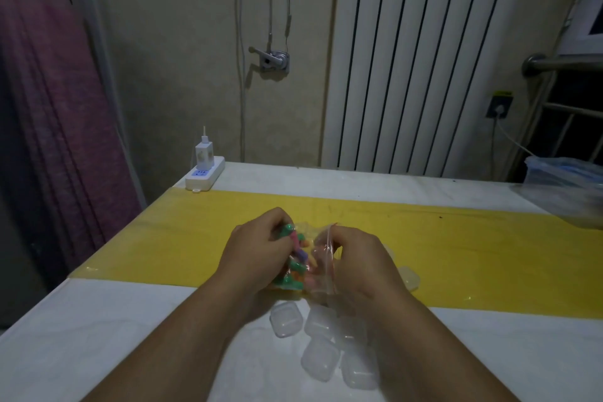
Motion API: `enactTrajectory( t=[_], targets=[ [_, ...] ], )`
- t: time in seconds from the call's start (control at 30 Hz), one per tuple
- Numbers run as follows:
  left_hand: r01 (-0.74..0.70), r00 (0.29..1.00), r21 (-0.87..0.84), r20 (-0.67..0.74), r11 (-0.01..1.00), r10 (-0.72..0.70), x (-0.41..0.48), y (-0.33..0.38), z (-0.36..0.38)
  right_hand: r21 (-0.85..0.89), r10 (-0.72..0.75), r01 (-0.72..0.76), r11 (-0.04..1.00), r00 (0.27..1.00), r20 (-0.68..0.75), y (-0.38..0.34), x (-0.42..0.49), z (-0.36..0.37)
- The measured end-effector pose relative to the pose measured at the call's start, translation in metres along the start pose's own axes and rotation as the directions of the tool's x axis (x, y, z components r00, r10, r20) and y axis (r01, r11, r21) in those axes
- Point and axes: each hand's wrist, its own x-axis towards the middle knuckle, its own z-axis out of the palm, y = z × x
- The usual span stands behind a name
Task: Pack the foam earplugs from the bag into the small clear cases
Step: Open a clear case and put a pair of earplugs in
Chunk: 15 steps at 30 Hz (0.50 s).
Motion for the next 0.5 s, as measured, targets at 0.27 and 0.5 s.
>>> enactTrajectory(
  t=[0.27, 0.5],
  targets=[
    [0.019, 1.0, -0.272, 0.024, 0.962, -0.013, -0.005, 0.01, -0.001, -0.013, -0.105, 0.105, 0.994, 0.988, -0.111, -0.005, -0.001, -0.007],
    [0.095, 0.995, -0.421, 0.075, 0.902, -0.07, -0.007, 0.011, 0.002, -0.066, -0.166, 0.16, 0.985, 0.983, -0.081, -0.003, 0.0, -0.003]
  ],
)
